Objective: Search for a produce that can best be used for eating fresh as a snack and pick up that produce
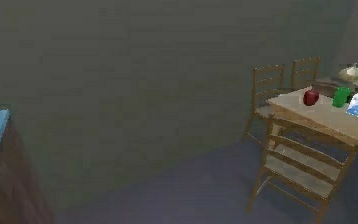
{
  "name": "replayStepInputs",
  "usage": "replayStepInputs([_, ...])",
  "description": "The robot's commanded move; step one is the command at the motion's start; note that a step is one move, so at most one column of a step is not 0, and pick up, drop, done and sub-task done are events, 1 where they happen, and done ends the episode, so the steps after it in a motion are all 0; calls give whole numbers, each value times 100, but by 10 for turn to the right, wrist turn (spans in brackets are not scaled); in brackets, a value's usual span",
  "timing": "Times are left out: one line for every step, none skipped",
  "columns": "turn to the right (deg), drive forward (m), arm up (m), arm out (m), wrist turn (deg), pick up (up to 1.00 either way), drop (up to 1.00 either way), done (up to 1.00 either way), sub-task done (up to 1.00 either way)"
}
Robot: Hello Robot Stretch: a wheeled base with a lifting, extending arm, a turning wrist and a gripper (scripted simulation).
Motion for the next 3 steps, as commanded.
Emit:
replayStepInputs([0,100,0,0,0,0,0,0,0])
replayStepInputs([210,0,0,0,0,0,0,0,0])
replayStepInputs([0,5,0,0,0,0,0,0,0])
